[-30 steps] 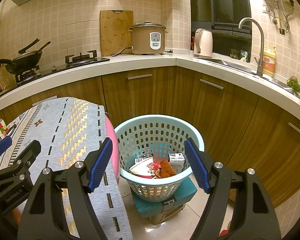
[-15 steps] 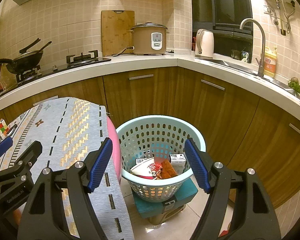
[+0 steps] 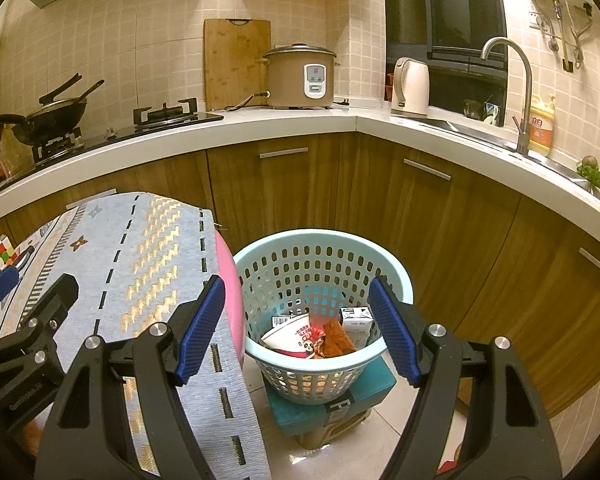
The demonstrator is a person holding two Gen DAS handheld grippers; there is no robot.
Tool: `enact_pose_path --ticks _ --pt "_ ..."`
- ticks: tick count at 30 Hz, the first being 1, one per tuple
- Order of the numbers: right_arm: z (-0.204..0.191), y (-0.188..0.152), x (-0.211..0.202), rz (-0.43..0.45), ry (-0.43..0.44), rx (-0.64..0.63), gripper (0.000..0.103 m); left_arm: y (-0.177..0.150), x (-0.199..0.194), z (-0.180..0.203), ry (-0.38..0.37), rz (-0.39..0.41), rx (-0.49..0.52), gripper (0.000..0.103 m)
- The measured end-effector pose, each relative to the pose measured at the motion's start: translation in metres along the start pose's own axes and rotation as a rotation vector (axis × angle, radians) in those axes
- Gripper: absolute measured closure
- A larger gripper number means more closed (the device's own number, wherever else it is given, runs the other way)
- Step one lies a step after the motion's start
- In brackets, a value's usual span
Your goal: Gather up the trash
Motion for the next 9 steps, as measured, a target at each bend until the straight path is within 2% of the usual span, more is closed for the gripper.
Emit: enact_pose_path --ticks 9 --pt "0.0020 0.0012 -0.0008 0.003 -0.004 0.003 0.033 0.0011 -0.0016 0.0013 -0.004 -0.001 -0.004 0.007"
Point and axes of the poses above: each gripper's, at about its wrist camera, not at the fingertips, and x roughly the way its jaws point, z to its right, y to its top, the point moved 5 cm from there along x, roughly the way its jaws point, and after that the axes turned 4 degrees about z, right-handed, at the moved point
